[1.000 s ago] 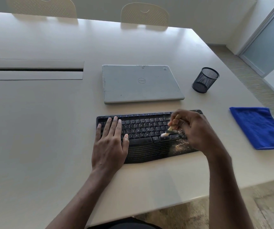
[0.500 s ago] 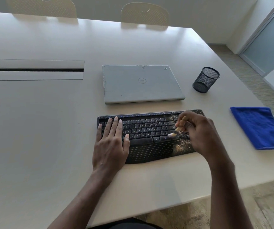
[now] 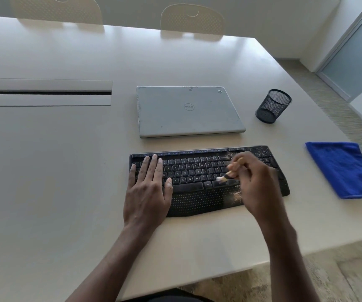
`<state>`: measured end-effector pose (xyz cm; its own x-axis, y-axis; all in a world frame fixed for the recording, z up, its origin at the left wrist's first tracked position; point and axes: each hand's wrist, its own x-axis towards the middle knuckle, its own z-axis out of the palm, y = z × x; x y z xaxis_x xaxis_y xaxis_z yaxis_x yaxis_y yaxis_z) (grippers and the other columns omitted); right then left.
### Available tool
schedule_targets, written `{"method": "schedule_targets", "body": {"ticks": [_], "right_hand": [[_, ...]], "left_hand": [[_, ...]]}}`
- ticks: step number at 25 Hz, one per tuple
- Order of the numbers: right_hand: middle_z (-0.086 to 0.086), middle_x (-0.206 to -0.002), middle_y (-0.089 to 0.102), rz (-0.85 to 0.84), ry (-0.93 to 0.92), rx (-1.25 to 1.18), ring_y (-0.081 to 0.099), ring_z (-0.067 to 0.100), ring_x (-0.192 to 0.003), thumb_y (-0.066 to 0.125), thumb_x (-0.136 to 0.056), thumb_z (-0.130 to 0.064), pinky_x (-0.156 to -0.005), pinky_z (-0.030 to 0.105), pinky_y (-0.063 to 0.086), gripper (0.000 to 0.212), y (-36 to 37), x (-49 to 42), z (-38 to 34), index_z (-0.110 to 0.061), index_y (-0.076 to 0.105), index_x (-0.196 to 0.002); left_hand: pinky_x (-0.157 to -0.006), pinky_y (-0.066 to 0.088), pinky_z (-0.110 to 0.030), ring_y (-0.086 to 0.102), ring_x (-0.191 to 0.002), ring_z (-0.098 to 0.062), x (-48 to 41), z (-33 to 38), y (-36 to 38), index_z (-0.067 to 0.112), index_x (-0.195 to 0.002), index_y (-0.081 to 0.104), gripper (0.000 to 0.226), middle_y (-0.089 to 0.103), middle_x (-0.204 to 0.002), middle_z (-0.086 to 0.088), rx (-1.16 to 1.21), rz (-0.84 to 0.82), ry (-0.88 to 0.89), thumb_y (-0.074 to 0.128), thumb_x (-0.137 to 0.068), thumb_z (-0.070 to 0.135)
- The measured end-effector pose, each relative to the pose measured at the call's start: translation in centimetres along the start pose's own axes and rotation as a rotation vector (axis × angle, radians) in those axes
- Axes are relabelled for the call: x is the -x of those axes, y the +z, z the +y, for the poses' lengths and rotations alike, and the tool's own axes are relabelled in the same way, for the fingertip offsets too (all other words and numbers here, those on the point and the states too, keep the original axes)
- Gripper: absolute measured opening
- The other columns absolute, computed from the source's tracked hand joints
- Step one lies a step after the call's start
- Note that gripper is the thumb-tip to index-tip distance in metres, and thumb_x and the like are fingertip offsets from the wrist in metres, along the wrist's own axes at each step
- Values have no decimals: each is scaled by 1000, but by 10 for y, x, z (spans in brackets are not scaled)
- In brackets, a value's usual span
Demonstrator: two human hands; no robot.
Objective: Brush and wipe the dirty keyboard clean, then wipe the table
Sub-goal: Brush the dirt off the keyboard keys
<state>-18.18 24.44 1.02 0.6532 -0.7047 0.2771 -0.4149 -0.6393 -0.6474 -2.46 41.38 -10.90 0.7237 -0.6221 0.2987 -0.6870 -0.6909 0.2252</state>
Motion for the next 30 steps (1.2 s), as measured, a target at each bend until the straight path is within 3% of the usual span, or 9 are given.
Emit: {"method": "schedule_targets", "body": {"ticks": [3,7,11,19,22,26,30], "right_hand": [[-14,-83,71,136,29,-25,72,2,-76,59,-103,-13,-70,16,57,9,-2,6,-2,-17,67,-100],[-9,-83,76,24,66,-248,76,5,-77,62,-102,-14,-72,29,63,9,19,20,-16,-14,70,-99],[-11,-81,73,172,49,-59,72,-3,-76,62,-102,-15,-69,8,54,10,17,21,-15,-15,72,-101],[-9,-73,72,92,43,-73,72,0,-70,62,-102,-15,-60,16,56,12,25,30,-24,-17,71,-94],[-13,-76,70,161,27,-68,67,-16,-78,62,-102,-15,-64,2,48,11,22,30,-28,-15,73,-98],[-10,-76,72,76,15,-54,69,-6,-76,62,-102,-14,-60,10,52,12,23,36,-27,-17,72,-95],[-10,-81,71,151,9,-37,63,-21,-78,62,-102,-13,-64,-1,46,11,17,31,-23,-13,73,-102]], "left_hand": [[-130,18,-49,29,-158,-22,0,-1,0,10,-158,44,66,38,-166,-8,-4,-6,-1,33,-103,45],[-130,19,-50,30,-157,-23,0,0,0,10,-158,44,65,39,-166,-9,-2,2,-1,34,-103,44],[-130,18,-49,31,-157,-23,0,1,0,10,-158,44,65,40,-165,-9,0,6,-3,34,-104,44],[-130,17,-48,31,-157,-23,0,1,-1,10,-158,44,65,39,-166,-9,2,2,-6,34,-103,44],[-130,18,-49,30,-157,-23,0,1,-1,10,-158,44,65,39,-166,-8,10,3,-6,34,-103,44],[-130,19,-49,32,-157,-23,1,1,-2,10,-157,45,64,39,-166,-9,6,9,-1,35,-103,44],[-130,18,-48,32,-157,-23,1,1,-2,10,-157,45,64,39,-166,-9,5,9,-5,35,-103,44]]}}
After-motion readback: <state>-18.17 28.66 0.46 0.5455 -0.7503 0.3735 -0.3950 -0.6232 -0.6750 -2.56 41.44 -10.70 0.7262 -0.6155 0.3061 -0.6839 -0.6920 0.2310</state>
